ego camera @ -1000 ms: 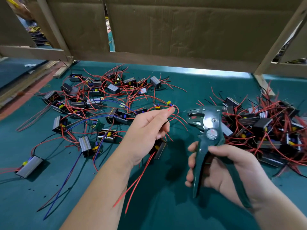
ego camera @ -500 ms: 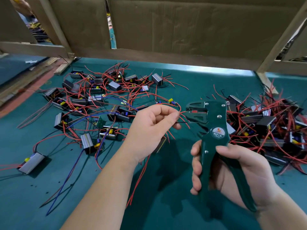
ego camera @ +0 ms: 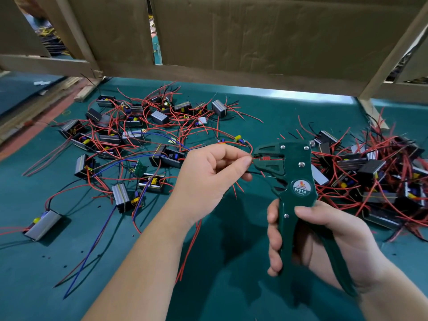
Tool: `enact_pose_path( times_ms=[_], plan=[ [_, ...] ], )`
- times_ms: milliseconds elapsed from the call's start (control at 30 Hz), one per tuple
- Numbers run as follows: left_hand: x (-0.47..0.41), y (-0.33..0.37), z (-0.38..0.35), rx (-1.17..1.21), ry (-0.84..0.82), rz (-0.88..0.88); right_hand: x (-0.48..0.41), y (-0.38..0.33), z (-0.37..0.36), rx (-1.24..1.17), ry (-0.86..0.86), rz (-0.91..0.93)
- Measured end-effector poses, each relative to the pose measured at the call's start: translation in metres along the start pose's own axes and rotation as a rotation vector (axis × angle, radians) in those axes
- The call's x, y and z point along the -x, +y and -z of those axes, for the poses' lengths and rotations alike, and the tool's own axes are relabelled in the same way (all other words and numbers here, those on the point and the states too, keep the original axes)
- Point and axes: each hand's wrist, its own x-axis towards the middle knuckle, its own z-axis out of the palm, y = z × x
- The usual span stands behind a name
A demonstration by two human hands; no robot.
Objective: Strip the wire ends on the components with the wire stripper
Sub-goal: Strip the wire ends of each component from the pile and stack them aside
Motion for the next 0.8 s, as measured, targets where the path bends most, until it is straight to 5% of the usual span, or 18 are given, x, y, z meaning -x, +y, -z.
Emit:
enact_pose_path(
  times_ms=[267,533,800],
  plan=[
    [-0.002,-0.003,0.005,-0.350,-0.143,0.029,-0.012,0.016,-0.013,0.037,0.393,0.160],
    [-0.005,-0.010,0.002,-0.206,-0.037,0.177,-0.010,0.003,-0.001,-0.150,0.266,0.363],
    [-0.005,-0.008,-0.009,0.169,0.060,0.271,-0.017,0.017,-0.011,-0.095,0.162,0.276]
  ],
)
